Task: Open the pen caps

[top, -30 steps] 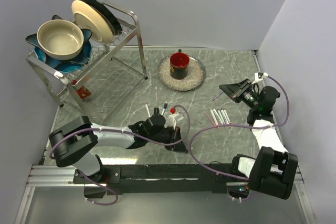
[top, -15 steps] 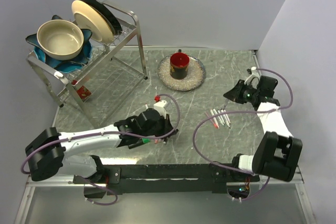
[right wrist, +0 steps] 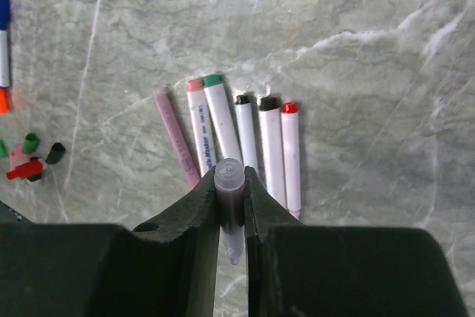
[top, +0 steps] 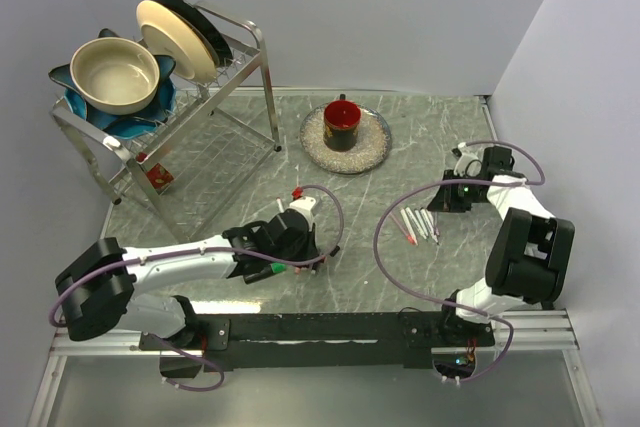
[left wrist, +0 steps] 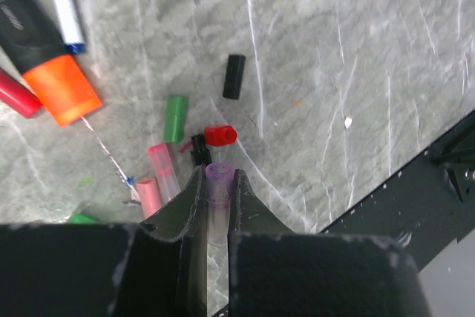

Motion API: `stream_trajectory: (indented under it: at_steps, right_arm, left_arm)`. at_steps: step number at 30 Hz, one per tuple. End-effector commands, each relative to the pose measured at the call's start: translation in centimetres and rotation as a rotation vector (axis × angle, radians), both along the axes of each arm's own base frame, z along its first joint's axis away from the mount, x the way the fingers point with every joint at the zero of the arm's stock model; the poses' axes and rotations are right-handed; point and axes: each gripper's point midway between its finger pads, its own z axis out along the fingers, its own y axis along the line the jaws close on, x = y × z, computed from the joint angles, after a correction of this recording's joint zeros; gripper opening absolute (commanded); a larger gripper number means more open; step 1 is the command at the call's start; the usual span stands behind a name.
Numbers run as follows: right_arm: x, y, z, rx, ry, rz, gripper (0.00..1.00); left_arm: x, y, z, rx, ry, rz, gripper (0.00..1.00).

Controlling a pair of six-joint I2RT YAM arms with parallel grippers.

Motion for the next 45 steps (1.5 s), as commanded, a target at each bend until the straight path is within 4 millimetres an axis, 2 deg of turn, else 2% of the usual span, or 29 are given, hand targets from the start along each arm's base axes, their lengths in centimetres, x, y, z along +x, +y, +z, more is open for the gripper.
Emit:
stream_trajectory:
  at_steps: [1,10,25,36,45]
  right_arm:
    - [0.7,-0.4,-0.1,-0.040,0.005,0.042,0.04]
    - [0.7,0.7,-1.0,-0.080,0.037,0.084,0.12]
    - [1.2,1.3,-1.0,-0.137,0.025,0.111,0.26]
    - [1.2,1.4,-0.8,-0.132,0.021,0.115,0.34]
    - [1.3,1.5,-0.5,-0.126,0.011,0.119,0.36]
  left_arm:
    - [-0.8,-1.1,0.2,-0.036,0.023,-0.064,0.02]
    - [-1.5,-1.5,-1.2,-0.024,0.063,-0.083,0.03]
    - [-1.6,-2.1,-3.6,0.088,0.058,-0.048,0.04]
    - [-0.5,-3.0,-3.0,0.146,0.002,-0.015,0.06]
    - [0.7,-3.5,-1.9,0.161,-0.051,0.012,0.09]
